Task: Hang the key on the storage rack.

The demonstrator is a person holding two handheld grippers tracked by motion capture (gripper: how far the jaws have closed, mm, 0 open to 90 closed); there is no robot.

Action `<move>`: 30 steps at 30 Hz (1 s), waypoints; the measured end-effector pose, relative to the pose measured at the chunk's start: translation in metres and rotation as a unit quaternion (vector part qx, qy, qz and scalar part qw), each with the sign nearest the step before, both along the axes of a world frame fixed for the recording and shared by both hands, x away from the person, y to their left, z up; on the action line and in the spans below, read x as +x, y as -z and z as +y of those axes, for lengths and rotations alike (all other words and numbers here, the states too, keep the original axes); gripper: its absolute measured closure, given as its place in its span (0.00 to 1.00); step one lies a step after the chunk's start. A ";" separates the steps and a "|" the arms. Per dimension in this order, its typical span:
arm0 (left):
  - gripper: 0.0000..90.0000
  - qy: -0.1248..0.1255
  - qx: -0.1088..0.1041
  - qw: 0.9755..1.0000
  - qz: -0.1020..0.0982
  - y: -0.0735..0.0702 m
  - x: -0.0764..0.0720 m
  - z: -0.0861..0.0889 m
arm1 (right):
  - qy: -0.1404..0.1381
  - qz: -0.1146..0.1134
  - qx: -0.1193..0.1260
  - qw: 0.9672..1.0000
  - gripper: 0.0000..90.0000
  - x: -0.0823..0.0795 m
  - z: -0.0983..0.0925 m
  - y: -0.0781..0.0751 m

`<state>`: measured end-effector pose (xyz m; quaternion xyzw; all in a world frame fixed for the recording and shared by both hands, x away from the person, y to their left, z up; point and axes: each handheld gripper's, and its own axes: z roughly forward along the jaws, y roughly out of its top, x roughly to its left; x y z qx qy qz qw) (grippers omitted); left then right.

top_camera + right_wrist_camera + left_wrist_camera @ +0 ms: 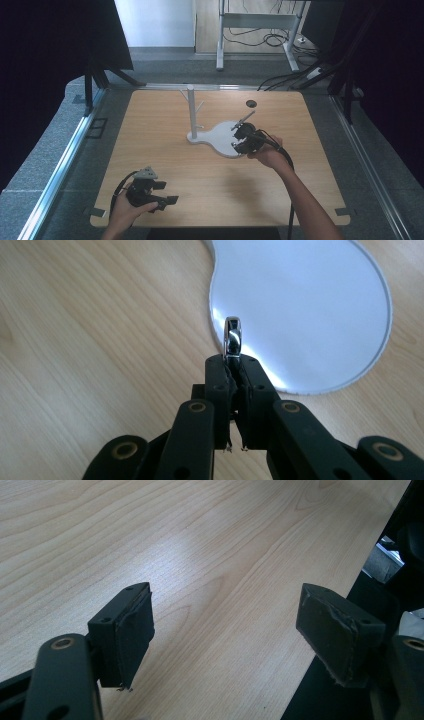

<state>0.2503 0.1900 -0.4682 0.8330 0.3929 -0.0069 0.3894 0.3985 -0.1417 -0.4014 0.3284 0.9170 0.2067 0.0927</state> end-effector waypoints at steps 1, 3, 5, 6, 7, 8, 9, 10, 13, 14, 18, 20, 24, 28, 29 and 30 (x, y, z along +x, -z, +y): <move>0.26 0.000 0.000 1.000 0.000 0.000 0.000 0.000 | 0.000 -0.001 0.000 1.000 0.94 0.002 0.002 -0.001; 0.26 0.000 0.001 1.000 0.000 0.000 0.000 0.000 | 0.000 -0.002 0.001 1.000 0.94 0.006 0.005 -0.002; 0.26 0.001 0.000 1.000 0.001 0.000 0.000 0.000 | -0.001 -0.002 0.003 1.000 0.94 0.010 0.008 -0.004; 0.26 0.000 0.000 1.000 0.001 0.000 0.000 0.000 | 0.000 -0.002 0.003 1.000 0.94 0.011 0.010 -0.005; 0.26 0.001 0.000 1.000 0.001 0.000 0.000 0.000 | 0.003 -0.002 0.006 1.000 0.94 0.013 0.012 -0.006; 0.26 0.000 0.000 1.000 0.001 0.000 0.000 0.001 | 0.000 -0.004 0.006 1.000 0.94 0.015 0.014 -0.007; 0.26 0.001 0.000 1.000 0.001 0.000 0.000 0.001 | 0.004 -0.002 0.006 1.000 0.94 0.016 0.016 -0.008; 0.26 0.000 0.000 1.000 0.000 0.000 0.000 0.001 | 0.006 -0.002 0.007 1.000 0.94 0.018 0.018 -0.009; 0.26 0.001 0.000 1.000 0.000 0.000 0.000 0.001 | 0.004 -0.005 0.009 1.000 0.94 0.023 0.023 -0.011; 0.26 0.001 0.000 1.000 -0.001 0.000 0.000 0.001 | 0.005 -0.005 0.010 1.000 0.94 0.025 0.025 -0.012; 0.26 0.000 -0.001 1.000 -0.001 0.000 0.000 0.002 | 0.006 -0.005 0.010 1.000 0.94 0.032 0.031 -0.016; 0.26 0.000 -0.001 1.000 -0.001 0.000 0.000 0.002 | 0.008 -0.004 0.011 1.000 0.94 0.034 0.034 -0.017; 0.26 0.001 -0.001 1.000 -0.001 0.000 0.000 0.001 | 0.009 -0.005 0.012 1.000 0.94 0.039 0.038 -0.020; 0.26 0.001 -0.002 1.000 -0.002 -0.001 0.000 0.002 | 0.011 -0.007 0.014 1.000 0.94 0.044 0.040 -0.024; 0.26 0.001 -0.002 1.000 -0.002 -0.001 0.000 0.002 | 0.010 -0.009 0.015 1.000 0.94 0.045 0.041 -0.024; 0.26 0.000 -0.003 1.000 -0.002 -0.001 0.000 0.003 | 0.013 -0.008 0.016 1.000 0.94 0.046 0.041 -0.025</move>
